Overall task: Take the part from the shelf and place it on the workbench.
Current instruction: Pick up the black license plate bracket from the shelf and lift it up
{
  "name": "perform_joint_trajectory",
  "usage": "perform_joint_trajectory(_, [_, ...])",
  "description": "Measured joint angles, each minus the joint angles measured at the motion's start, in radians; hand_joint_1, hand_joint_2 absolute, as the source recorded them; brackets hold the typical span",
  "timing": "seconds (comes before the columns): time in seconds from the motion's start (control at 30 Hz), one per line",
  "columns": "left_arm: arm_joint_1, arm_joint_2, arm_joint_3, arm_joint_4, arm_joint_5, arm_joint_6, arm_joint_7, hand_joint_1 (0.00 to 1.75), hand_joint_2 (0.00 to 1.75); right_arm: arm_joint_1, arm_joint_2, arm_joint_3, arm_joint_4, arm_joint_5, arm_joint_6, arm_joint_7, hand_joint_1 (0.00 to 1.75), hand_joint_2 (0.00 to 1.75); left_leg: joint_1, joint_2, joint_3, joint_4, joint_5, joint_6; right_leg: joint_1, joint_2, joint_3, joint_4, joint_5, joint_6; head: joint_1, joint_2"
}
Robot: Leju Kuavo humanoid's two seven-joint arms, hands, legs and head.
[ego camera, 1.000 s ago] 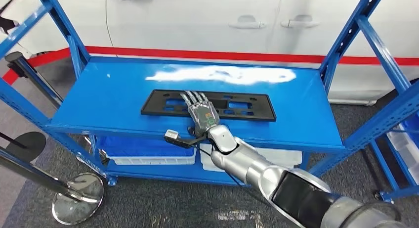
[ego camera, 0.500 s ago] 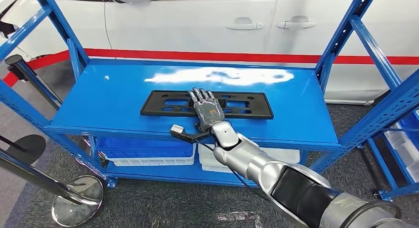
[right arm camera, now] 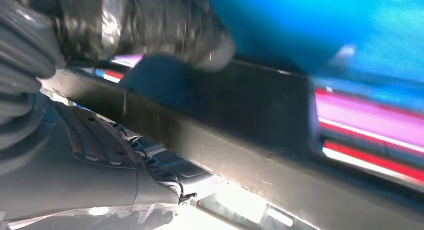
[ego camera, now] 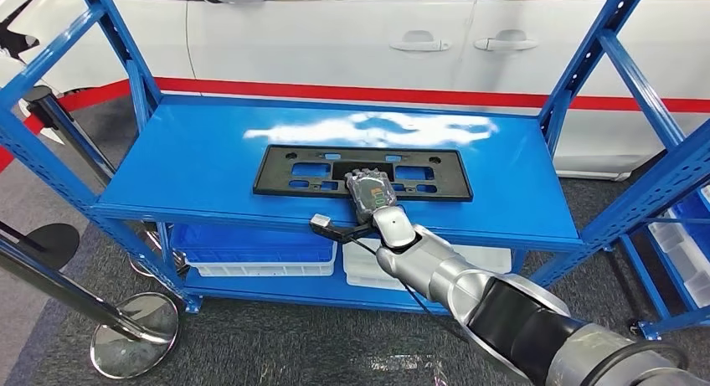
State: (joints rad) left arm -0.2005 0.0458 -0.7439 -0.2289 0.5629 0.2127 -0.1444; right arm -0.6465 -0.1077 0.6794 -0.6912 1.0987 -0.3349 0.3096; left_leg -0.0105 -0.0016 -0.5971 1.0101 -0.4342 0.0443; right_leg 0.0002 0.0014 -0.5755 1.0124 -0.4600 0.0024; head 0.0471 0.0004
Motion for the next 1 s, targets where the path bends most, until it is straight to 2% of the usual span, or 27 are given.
perform_joint_trajectory(0.1, [0.000,0.003,0.000,0.000,-0.006,0.007,-0.008,0.00,0.00,-0.001,-0.002,-0.002,0.001,-0.001,0.004,-0.001,1.75,1.75,0.000,-0.001,-0.001,0.002,-0.003,-0.016,-0.004,-0.001,0.008,-0.011,0.010,-0.008,0.000,0.000])
perform_joint_trajectory(0.13, [0.000,0.003,0.000,0.000,-0.007,0.009,-0.010,0.00,0.00,-0.002,-0.002,-0.002,0.001,-0.002,0.004,-0.002,1.75,1.75,0.001,-0.001,-0.009,0.020,-0.017,-0.023,-0.009,-0.002,0.013,-0.018,0.015,-0.012,-0.002,0.000])
perform_joint_trajectory(0.17, [0.000,0.004,0.000,0.000,-0.007,0.010,-0.012,0.00,0.00,-0.003,-0.002,-0.002,0.001,-0.002,0.004,-0.002,1.75,1.75,0.003,-0.001,-0.025,0.058,-0.041,-0.030,-0.013,-0.003,0.017,-0.023,0.019,-0.015,-0.004,0.000])
perform_joint_trajectory(0.23, [0.000,0.004,0.000,0.000,-0.011,0.013,-0.024,0.00,0.00,-0.003,-0.002,-0.002,0.002,-0.002,0.003,-0.004,1.75,1.75,0.013,-0.001,-0.080,0.182,-0.104,-0.043,-0.016,-0.003,0.018,-0.026,0.021,-0.017,-0.006,0.000])
perform_joint_trajectory(0.27, [0.001,0.004,0.000,0.000,-0.013,0.015,-0.035,0.00,0.00,-0.003,-0.002,-0.002,0.002,-0.002,0.003,-0.006,1.75,1.75,0.018,-0.001,-0.106,0.237,-0.123,-0.049,-0.017,-0.003,0.018,-0.025,0.021,-0.017,-0.006,0.000])
perform_joint_trajectory(0.3, [0.002,0.004,0.000,0.000,-0.017,0.018,-0.049,0.00,0.00,-0.003,-0.003,-0.002,0.002,-0.002,0.002,-0.007,1.75,1.75,0.022,-0.001,-0.118,0.263,-0.124,-0.055,-0.018,-0.003,0.018,-0.025,0.020,-0.016,-0.006,0.000])
perform_joint_trajectory(0.33, [0.003,0.005,0.000,0.000,-0.021,0.020,-0.063,0.00,0.00,-0.002,-0.004,-0.002,0.002,-0.002,0.001,-0.009,1.75,1.75,0.026,-0.001,-0.113,0.251,-0.105,-0.059,-0.021,-0.003,0.018,-0.023,0.019,-0.013,-0.006,0.000])
perform_joint_trajectory(0.37, [0.002,0.005,0.000,0.000,-0.025,0.023,-0.074,0.00,0.00,-0.002,-0.005,-0.002,0.002,-0.001,-0.001,-0.011,1.75,1.75,0.030,-0.001,-0.089,0.200,-0.072,-0.063,-0.024,-0.002,0.019,-0.020,0.016,-0.009,-0.006,0.000])
perform_joint_trajectory(0.4, [0.001,0.005,0.000,0.000,-0.029,0.028,-0.085,0.00,0.44,-0.002,-0.006,-0.003,0.002,-0.001,-0.004,-0.015,1.75,1.75,0.034,-0.001,-0.055,0.129,-0.040,-0.067,-0.027,-0.002,0.019,-0.015,0.012,-0.004,-0.006,0.000])
perform_joint_trajectory(0.47, [-0.003,0.004,0.000,0.000,-0.033,0.040,-0.102,0.00,1.31,-0.002,-0.009,-0.005,0.002,-0.001,-0.015,-0.019,1.75,1.75,0.033,-0.003,-0.001,0.022,-0.007,-0.064,-0.026,0.001,0.016,-0.008,0.006,0.009,-0.007,0.000])
perform_joint_trajectory(0.5, [-0.004,0.004,0.000,0.000,-0.034,0.048,-0.111,0.00,1.75,-0.001,-0.012,-0.007,0.000,0.001,-0.025,-0.020,1.75,1.75,0.031,-0.004,0.008,0.004,-0.009,-0.058,-0.024,0.002,0.014,-0.006,0.006,0.015,-0.007,0.000])
perform_joint_trajectory(0.6, [-0.006,0.004,0.000,0.000,-0.035,0.073,-0.137,0.00,1.75,0.011,-0.024,-0.014,-0.024,0.009,-0.056,-0.019,1.75,1.75,0.028,-0.004,0.007,0.001,-0.008,-0.033,-0.024,0.004,0.011,-0.007,0.005,0.032,-0.006,0.000])
perform_joint_trajectory(0.63, [-0.007,0.004,0.000,0.000,-0.035,0.078,-0.142,0.00,1.75,0.016,-0.030,-0.016,-0.038,0.012,-0.059,-0.017,1.75,1.75,0.029,-0.003,0.007,-0.002,-0.005,-0.024,-0.025,0.004,0.003,0.007,-0.007,0.035,-0.006,0.000])
perform_joint_trajectory(0.67, [-0.008,0.004,0.000,0.000,-0.036,0.082,-0.146,0.00,1.75,0.022,-0.036,-0.018,-0.054,0.018,-0.061,-0.016,1.75,1.75,0.030,-0.001,0.007,-0.006,-0.003,-0.017,-0.026,0.003,-0.015,0.042,-0.029,0.037,-0.006,0.000])
perform_joint_trajectory(0.73, [-0.009,0.004,0.000,0.000,-0.039,0.090,-0.153,0.00,1.75,0.039,-0.048,-0.026,-0.103,0.037,-0.072,-0.014,1.75,1.75,0.027,0.000,0.005,-0.007,-0.002,-0.007,-0.026,0.002,-0.078,0.173,-0.095,0.037,-0.006,0.000])
perform_joint_trajectory(0.77, [-0.009,0.003,0.000,0.000,-0.040,0.094,-0.156,0.00,1.75,0.050,-0.055,-0.033,-0.135,0.049,-0.080,-0.014,1.75,1.75,0.025,0.000,0.003,-0.006,-0.002,-0.005,-0.025,0.002,-0.111,0.239,-0.118,0.036,-0.006,0.000])
perform_joint_trajectory(0.8, [-0.008,0.002,0.000,0.000,-0.041,0.097,-0.158,0.00,1.75,0.061,-0.062,-0.041,-0.174,0.063,-0.088,-0.014,1.75,1.75,0.023,0.000,0.002,-0.004,-0.003,-0.003,-0.025,0.002,-0.133,0.281,-0.125,0.036,-0.006,0.000])
perform_joint_trajectory(0.83, [-0.006,0.002,0.000,0.000,-0.041,0.100,-0.158,0.00,1.75,0.070,-0.070,-0.051,-0.215,0.076,-0.095,-0.015,1.75,1.75,0.022,-0.001,0.002,-0.002,-0.004,-0.003,-0.025,0.002,-0.137,0.284,-0.111,0.036,-0.006,0.000])
perform_joint_trajectory(0.87, [-0.005,0.001,0.000,0.000,-0.041,0.103,-0.159,0.00,1.75,0.077,-0.077,-0.063,-0.262,0.091,-0.103,-0.017,1.75,1.75,0.022,-0.002,0.002,0.002,-0.007,-0.003,-0.026,0.002,-0.123,0.246,-0.080,0.035,-0.006,0.000])
perform_joint_trajectory(0.93, [-0.004,0.000,0.000,0.000,-0.039,0.107,-0.158,0.00,1.75,0.086,-0.090,-0.094,-0.370,0.122,-0.120,-0.020,1.75,1.75,0.021,-0.004,-0.001,0.015,-0.017,-0.011,-0.027,0.001,-0.070,0.120,-0.014,0.034,-0.006,0.000])
perform_joint_trajectory(0.97, [-0.004,0.000,0.000,0.000,-0.036,0.107,-0.156,0.00,1.75,0.090,-0.094,-0.112,-0.429,0.134,-0.132,-0.020,1.75,1.75,0.019,-0.004,-0.004,0.023,-0.022,-0.016,-0.027,0.002,-0.049,0.072,0.002,0.032,-0.006,0.000])
perform_joint_trajectory(1.0, [-0.003,0.000,0.001,0.000,-0.031,0.107,-0.155,0.00,1.75,0.097,-0.096,-0.131,-0.487,0.140,-0.146,-0.020,1.75,1.75,0.017,-0.005,-0.008,0.029,-0.024,-0.022,-0.026,0.003,-0.038,0.046,0.006,0.030,-0.007,0.000])
